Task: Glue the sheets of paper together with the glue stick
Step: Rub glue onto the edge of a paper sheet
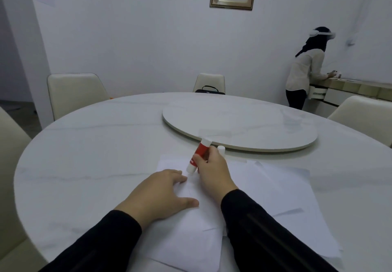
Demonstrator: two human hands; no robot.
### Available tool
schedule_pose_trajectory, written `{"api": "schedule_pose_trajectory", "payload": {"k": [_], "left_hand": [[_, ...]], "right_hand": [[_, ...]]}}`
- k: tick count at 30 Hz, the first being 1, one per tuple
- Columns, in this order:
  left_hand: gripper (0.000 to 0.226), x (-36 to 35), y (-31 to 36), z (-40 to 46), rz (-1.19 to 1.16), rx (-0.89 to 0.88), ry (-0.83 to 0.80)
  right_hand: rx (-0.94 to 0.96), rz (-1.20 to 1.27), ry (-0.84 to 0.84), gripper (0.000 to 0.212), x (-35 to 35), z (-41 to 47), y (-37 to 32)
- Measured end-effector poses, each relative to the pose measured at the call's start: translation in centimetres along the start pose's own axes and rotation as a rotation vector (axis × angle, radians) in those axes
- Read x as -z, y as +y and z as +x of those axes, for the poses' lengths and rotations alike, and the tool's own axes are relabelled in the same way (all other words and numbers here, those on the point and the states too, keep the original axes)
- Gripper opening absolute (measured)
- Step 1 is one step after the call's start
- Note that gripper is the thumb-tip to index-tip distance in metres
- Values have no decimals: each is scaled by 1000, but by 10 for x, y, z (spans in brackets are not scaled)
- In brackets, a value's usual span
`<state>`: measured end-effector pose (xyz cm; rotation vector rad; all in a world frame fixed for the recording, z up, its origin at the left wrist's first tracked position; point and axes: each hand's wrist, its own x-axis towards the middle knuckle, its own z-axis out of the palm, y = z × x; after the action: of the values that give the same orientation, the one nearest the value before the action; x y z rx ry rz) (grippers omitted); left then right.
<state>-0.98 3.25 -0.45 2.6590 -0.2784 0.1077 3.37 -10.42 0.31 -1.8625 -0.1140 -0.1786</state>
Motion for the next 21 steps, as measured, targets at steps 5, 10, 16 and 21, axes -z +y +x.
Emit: {"api": "schedule_pose_trajectory", "payload": {"k": [5,10,16,21], "left_hand": [[76,3,3,-2,83,-21,-34],[72,6,6,-2,147,-46,-72],[69,8,9,0,236,-65,-101],[70,8,10,-1,238,-69,-93]], "right_hand": [[28,-75,-48,10,0,-1,2],[104,-222,-104,8,-7,-4,2],[117,-294,-70,10,6,-3,5],[49,-300,-6,13,34,1,14]]}}
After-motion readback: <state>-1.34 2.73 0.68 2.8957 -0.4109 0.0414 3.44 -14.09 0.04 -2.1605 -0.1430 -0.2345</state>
